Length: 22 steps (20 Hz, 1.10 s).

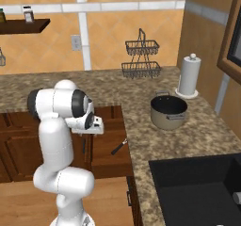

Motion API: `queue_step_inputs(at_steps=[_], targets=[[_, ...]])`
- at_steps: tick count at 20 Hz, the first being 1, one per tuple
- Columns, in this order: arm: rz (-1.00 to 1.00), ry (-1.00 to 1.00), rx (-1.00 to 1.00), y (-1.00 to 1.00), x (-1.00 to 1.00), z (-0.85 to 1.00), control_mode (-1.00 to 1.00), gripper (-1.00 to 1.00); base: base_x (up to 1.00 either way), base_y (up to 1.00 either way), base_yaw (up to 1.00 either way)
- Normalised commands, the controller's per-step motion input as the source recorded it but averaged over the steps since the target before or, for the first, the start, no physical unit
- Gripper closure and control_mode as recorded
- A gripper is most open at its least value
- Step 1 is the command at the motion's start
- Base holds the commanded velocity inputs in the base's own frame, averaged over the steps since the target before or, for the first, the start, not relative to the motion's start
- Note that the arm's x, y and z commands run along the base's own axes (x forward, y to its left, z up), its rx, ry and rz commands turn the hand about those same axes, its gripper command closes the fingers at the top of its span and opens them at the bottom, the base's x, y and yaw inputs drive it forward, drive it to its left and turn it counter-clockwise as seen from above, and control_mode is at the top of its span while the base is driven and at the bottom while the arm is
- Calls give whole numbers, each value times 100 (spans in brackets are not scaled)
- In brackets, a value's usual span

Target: Pick the whisk from the drawer and place it on the counter.

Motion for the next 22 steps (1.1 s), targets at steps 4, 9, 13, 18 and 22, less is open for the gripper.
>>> queue_step_inputs(at_steps=[4,9,13,18,22], targets=[[0,3,0,19,18,-74,-100,-100,0,0,0],[8,3,0,99,-65,-48,-100,-100,0,0,0],[14,1,0,100,-54,-6,-100,-100,0,0,0],[11,0,0,100,-49,8,-100,-100,0,0,0],[14,0,0,100,-32,38,-100,-100,0,0,0]])
